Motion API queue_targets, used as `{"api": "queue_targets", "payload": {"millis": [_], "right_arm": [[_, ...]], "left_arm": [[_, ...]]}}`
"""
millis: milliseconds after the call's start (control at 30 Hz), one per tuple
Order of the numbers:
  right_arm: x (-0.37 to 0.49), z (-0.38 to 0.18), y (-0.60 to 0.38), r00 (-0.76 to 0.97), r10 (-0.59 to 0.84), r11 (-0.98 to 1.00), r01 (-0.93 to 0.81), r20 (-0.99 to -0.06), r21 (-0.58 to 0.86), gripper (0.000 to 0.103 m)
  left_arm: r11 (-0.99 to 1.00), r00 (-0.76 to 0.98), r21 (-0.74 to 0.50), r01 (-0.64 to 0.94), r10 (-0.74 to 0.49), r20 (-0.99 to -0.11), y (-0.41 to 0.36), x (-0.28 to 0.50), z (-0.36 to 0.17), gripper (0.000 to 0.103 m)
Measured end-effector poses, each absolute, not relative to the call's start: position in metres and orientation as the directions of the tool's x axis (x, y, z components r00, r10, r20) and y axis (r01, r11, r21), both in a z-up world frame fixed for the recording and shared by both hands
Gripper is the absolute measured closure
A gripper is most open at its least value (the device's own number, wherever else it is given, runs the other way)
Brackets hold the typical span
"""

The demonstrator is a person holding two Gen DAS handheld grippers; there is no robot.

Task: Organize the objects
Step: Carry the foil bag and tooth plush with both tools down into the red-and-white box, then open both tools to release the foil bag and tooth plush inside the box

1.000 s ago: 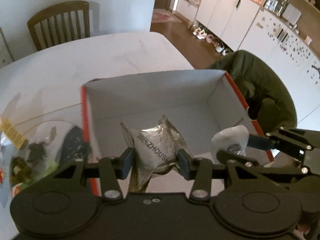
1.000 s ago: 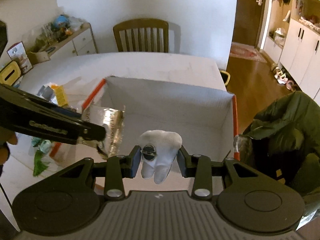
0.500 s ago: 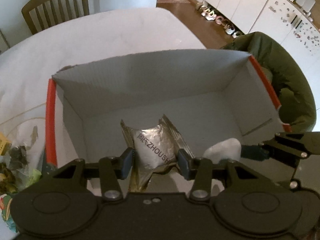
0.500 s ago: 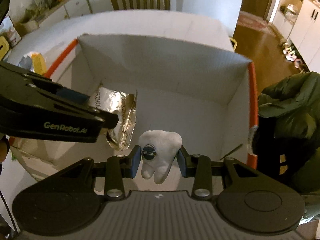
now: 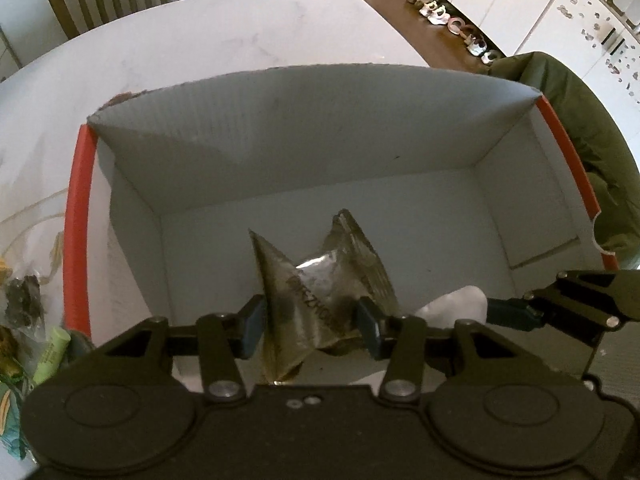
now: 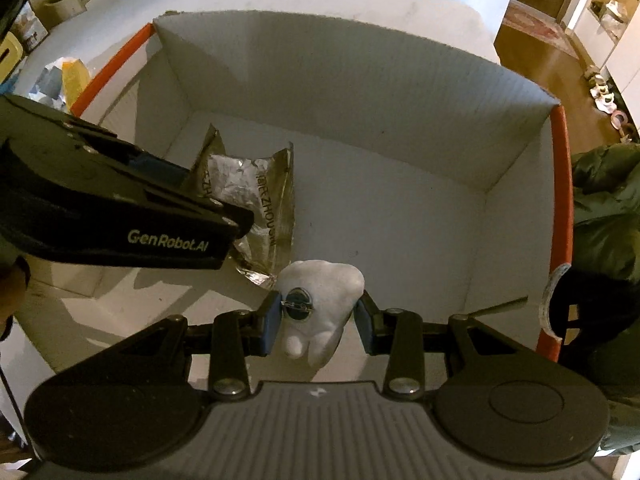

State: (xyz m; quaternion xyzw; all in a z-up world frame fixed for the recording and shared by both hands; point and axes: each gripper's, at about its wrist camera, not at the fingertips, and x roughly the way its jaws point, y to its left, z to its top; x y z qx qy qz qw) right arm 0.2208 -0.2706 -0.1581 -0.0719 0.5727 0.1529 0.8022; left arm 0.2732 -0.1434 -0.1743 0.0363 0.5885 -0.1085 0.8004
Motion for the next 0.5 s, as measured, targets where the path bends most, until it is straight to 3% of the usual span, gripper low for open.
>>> {"api": "queue_targets", "payload": {"millis": [100,233,367,500], "right_arm": [[0.220,-0.160,-0.271,0.290,0.159,0.945,-0.322,-0.944,0.060,0.064],[0.220,-0.158,-0.269,0.287,0.161,0.944,-0.325,-0.944,0.062,0.063],[0.216,-0.155,-0.274,0.290,0.188,0.941,-0.328,-0.939,0.087,0.046],[0.210,-0.147,-0.279,0.297,0.228,0.937,-0.325,-0.927,0.126,0.045]], "left_arm": [[0.976,0.277,-0.067,0.208,-0.125,-0.953,-0.142,0.272,-0.176,0.049],[0.979,0.287,-0.063,0.194,-0.118,-0.951,-0.144,0.272,-0.174,0.036],[0.980,0.306,-0.084,0.182,-0.138,-0.942,-0.142,0.270,-0.167,0.030],[0.978,0.322,-0.104,0.182,-0.159,-0.933,-0.141,0.266,-0.158,0.027]]}}
